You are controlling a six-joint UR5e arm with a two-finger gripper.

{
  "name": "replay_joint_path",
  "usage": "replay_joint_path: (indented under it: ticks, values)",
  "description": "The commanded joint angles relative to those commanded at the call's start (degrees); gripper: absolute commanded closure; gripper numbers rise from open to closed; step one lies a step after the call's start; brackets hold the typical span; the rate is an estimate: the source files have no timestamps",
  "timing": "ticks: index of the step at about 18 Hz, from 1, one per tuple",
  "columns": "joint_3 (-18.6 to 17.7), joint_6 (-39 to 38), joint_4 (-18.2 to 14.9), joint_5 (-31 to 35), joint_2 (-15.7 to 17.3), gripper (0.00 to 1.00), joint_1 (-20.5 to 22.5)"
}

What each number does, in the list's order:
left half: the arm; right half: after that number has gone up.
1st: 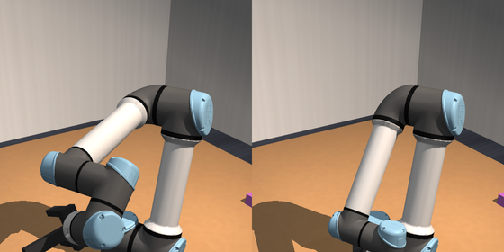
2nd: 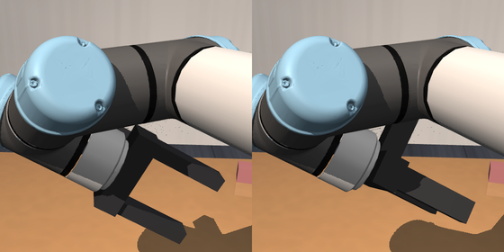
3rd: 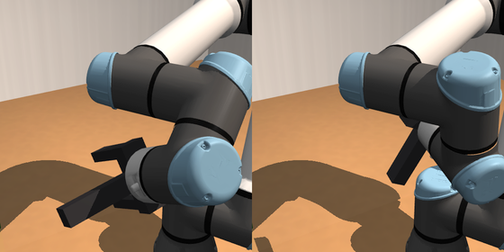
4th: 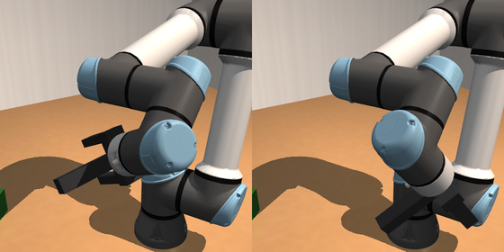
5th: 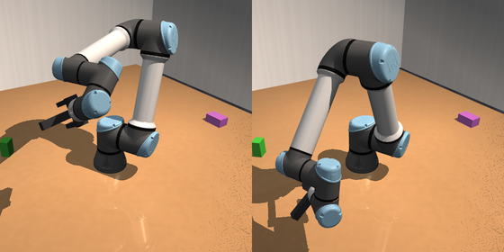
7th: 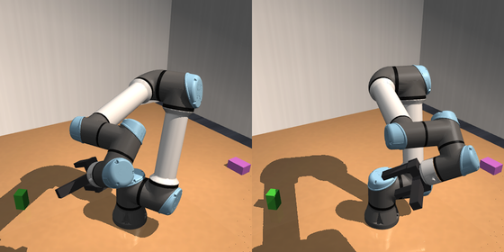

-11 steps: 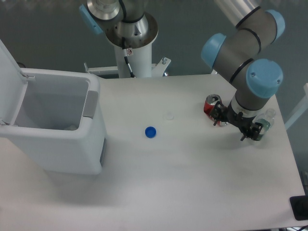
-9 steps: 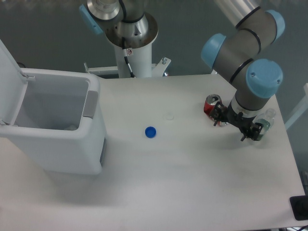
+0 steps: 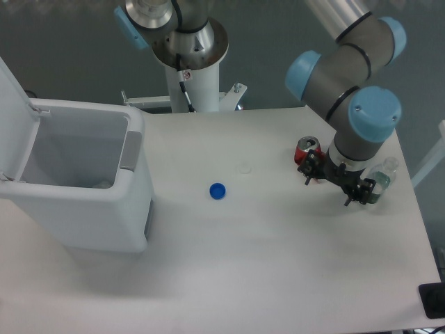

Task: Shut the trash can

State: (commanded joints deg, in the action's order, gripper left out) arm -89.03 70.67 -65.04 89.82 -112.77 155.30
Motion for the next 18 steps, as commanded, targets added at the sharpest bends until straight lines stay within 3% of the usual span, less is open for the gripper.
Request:
replay_joint_path:
  ticks: [6,9,14,15,18]
  values:
    - [-2.73,-0.87,-0.44,0.26,5.27,0.00,-0.09]
    - [-3.52,-6.31,-0.61,-0.43,8.35,0.00,-0.35]
    - [-3.79,-12.73,-2.45,-7.11,14.06,0.00,-1.32]
    - [-3.79,-15.70,-3.24,-8.16,15.46,0.05,-1.84]
    - [-4.14,-22.93,-5.36,-10.89,18.98,0.33,-2.99]
